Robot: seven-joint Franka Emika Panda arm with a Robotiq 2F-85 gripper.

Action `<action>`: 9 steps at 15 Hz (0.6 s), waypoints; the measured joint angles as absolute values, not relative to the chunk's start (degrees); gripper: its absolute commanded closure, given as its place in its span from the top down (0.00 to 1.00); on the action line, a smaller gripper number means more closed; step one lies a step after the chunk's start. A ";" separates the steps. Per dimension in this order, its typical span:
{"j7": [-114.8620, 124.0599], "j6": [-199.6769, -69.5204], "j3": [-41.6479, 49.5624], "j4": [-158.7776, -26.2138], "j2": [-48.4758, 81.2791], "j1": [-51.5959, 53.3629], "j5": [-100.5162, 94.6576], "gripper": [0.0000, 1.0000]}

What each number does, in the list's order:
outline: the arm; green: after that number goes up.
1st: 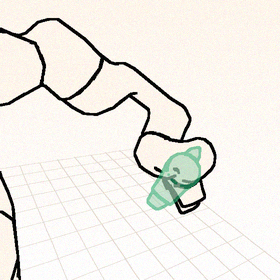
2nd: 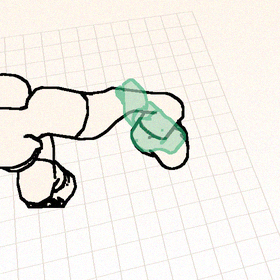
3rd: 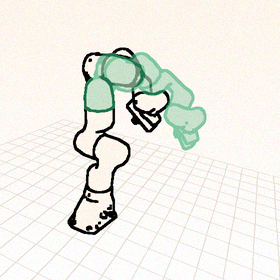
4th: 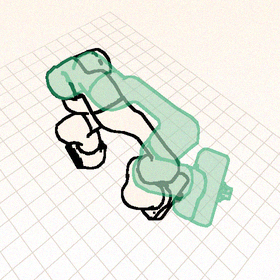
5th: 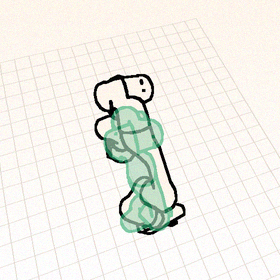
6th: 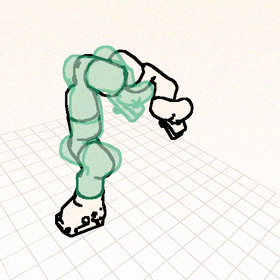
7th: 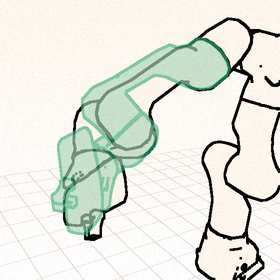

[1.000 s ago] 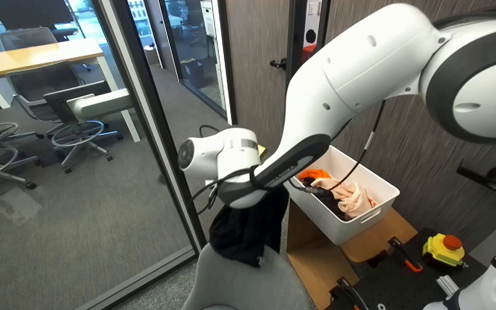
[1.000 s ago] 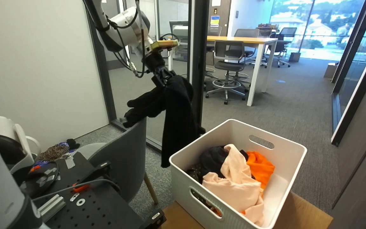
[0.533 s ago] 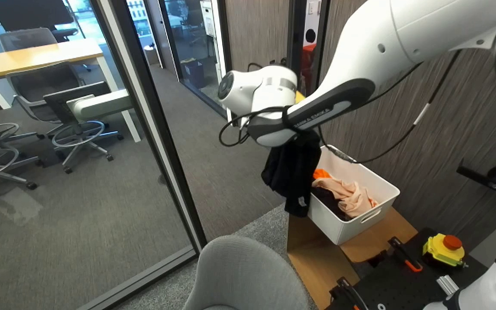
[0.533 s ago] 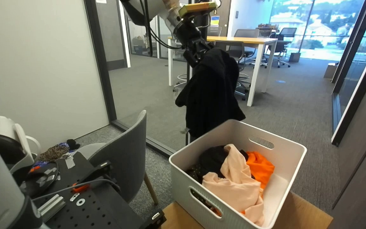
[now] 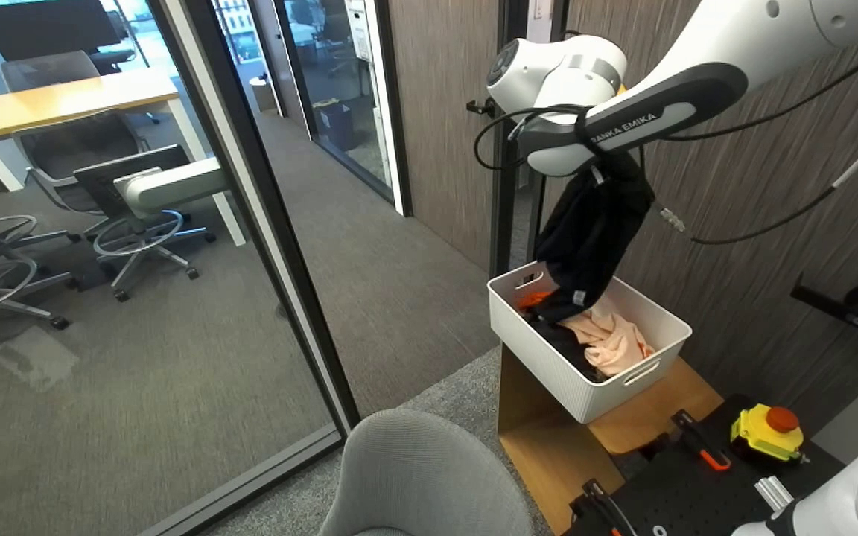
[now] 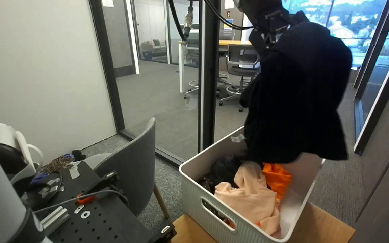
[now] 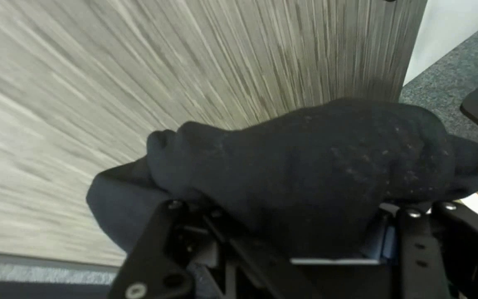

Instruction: Pick up the shirt from the chair and put it in the white bin

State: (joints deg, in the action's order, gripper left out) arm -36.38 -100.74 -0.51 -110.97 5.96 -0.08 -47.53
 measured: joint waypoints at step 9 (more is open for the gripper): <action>-13.05 -108.33 -0.28 -109.67 17.32 -1.24 -31.45 0.14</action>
